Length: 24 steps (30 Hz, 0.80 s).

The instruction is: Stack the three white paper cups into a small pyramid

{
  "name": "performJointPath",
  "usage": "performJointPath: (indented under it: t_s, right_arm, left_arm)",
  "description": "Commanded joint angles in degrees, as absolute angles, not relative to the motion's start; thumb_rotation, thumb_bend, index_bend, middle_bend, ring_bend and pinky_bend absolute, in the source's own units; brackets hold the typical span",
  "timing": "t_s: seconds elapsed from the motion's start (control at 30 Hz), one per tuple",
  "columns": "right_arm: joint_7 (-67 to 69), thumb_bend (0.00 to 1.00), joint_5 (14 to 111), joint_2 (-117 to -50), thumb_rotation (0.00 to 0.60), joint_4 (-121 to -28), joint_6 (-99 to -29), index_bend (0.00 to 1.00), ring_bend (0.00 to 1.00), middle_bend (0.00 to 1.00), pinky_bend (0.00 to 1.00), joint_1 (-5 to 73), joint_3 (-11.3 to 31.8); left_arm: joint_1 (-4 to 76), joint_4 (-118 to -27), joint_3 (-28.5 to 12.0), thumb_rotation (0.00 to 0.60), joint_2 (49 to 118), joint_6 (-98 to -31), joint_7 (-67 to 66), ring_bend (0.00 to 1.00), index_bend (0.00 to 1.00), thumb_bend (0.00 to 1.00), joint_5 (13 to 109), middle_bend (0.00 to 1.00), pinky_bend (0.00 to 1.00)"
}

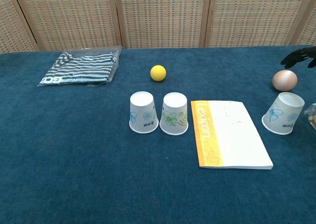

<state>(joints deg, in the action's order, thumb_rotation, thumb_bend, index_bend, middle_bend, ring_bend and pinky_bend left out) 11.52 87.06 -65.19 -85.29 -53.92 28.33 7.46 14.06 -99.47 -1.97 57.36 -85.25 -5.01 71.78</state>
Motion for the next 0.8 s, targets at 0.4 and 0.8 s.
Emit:
performJointPath:
  t_s: [0.4,0.8]
  right_arm:
    - [7.0,0.29,79.2,-74.6,0.600,-77.3,-47.0,0.28,0.25,0.36,0.36,33.8,8.4]
    - [7.6,0.42,79.4,-77.1,0.600,-73.3,-47.9,0.49,0.46,0.57,0.64,34.8,7.4]
  left_arm:
    - [13.3,-98.4,-4.1,0.600,56.7,-82.7,-3.4,0.00,0.00,0.10,71.8,0.00,0.00]
    - [12.6,-98.2,-5.4,0.600,56.7,-82.0,-4.0,0.00,0.00,0.10,71.7,0.00,0.00]
